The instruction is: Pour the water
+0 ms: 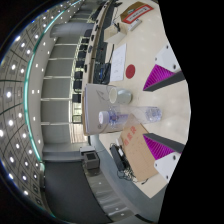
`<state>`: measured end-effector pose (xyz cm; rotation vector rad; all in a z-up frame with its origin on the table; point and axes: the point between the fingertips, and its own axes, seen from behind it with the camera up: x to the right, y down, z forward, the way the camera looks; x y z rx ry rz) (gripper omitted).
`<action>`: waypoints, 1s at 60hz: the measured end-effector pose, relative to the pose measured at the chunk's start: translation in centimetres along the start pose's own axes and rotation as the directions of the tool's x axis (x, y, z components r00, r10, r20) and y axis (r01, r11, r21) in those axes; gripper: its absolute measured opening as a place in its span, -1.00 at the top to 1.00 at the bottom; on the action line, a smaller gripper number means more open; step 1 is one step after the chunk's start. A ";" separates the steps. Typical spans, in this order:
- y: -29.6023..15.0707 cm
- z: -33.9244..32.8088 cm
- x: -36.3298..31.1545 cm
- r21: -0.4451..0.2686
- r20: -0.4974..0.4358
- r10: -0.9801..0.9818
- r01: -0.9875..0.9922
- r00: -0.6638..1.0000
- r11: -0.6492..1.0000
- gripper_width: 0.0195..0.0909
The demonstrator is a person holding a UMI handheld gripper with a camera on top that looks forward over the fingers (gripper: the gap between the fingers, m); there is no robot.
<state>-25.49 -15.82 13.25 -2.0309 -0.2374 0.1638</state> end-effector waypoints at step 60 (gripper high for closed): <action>-10.9 11.5 -5.2 0.196 0.073 0.382 -0.389 0.921 0.900 0.67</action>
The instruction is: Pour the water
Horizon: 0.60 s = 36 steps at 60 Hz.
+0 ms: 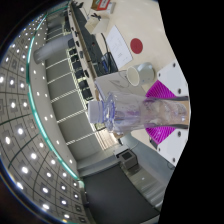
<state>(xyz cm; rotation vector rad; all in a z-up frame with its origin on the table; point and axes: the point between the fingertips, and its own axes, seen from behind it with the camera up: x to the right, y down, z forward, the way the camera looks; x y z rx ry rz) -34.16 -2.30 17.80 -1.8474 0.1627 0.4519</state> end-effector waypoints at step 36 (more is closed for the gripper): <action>-6.4 11.9 -3.9 -0.368 0.188 0.982 -0.928 -0.012 0.059 0.68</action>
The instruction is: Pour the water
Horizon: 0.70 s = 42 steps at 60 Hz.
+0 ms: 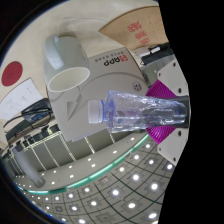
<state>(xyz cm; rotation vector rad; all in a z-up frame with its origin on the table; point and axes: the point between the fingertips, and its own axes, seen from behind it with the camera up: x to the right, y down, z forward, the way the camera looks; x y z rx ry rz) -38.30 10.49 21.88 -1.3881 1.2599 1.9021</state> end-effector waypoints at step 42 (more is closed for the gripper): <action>-2.4 -1.5 -7.4 -0.045 -0.062 -0.521 0.519 0.851 0.854 0.67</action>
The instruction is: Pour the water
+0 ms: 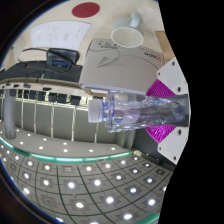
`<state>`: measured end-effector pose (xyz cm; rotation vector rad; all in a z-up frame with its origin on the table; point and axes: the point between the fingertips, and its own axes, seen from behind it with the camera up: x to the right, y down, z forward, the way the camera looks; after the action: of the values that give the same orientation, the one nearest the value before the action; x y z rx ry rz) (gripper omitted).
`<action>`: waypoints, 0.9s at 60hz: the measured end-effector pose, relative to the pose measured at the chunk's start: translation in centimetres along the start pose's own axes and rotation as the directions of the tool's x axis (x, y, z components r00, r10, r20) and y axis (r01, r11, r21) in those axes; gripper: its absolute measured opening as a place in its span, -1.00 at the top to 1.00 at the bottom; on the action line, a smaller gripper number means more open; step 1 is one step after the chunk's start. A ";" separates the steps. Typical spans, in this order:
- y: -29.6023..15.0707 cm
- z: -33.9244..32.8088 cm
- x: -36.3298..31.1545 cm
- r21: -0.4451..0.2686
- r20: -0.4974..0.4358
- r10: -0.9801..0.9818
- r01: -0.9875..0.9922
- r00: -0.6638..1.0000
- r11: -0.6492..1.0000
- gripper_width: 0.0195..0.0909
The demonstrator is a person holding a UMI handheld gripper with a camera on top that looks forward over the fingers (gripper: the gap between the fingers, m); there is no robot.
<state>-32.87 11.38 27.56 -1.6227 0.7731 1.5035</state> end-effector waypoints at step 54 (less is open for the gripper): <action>-20.5 -8.7 21.0 -0.309 -0.435 -0.892 0.911 0.121 0.274 0.66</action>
<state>-8.51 15.98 9.53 -1.9180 -0.0917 0.0615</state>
